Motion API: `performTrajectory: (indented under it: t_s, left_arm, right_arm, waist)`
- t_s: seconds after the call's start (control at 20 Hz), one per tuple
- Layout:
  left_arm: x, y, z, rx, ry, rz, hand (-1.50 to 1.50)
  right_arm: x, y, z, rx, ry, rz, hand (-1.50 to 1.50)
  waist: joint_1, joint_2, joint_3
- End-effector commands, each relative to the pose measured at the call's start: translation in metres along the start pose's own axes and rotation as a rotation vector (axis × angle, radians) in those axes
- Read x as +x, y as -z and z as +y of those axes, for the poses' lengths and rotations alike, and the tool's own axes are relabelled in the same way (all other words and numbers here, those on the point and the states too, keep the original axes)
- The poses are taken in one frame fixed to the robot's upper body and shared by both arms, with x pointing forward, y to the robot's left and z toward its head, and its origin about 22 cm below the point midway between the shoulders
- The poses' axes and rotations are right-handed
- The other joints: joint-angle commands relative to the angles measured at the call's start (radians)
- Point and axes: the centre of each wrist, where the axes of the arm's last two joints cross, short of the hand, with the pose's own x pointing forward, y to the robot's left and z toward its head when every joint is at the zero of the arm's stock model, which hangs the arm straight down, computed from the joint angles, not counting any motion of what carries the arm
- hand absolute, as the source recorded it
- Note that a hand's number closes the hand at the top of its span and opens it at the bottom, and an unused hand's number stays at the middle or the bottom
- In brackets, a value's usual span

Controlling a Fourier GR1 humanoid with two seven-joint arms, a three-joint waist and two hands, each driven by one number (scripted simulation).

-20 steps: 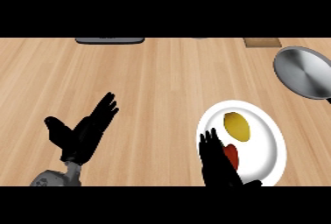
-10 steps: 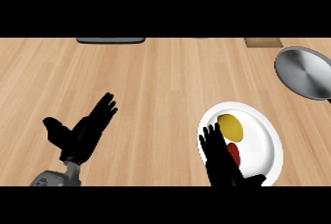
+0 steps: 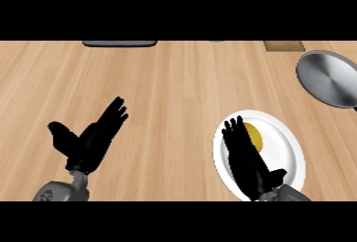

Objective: Pick the lemon from the plate and place it in the pan

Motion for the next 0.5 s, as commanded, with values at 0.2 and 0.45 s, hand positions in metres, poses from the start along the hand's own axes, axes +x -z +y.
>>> performTrajectory:
  t_s: [0.2, 0.45]
  left_arm:
    - [0.01, -0.007, 0.007, -0.003, -0.001, -0.018, 0.0]
    - [0.008, 0.009, -0.007, -0.009, 0.002, -0.015, 0.0]
  right_arm:
    - [-0.009, 0.035, 0.008, -0.001, -0.02, -0.008, 1.5]
    - [-0.022, 0.034, 0.017, -0.119, -0.107, -0.094, 1.5]
  waist:
    - [0.006, 0.002, 0.001]
    - [0.002, 0.002, 0.001]
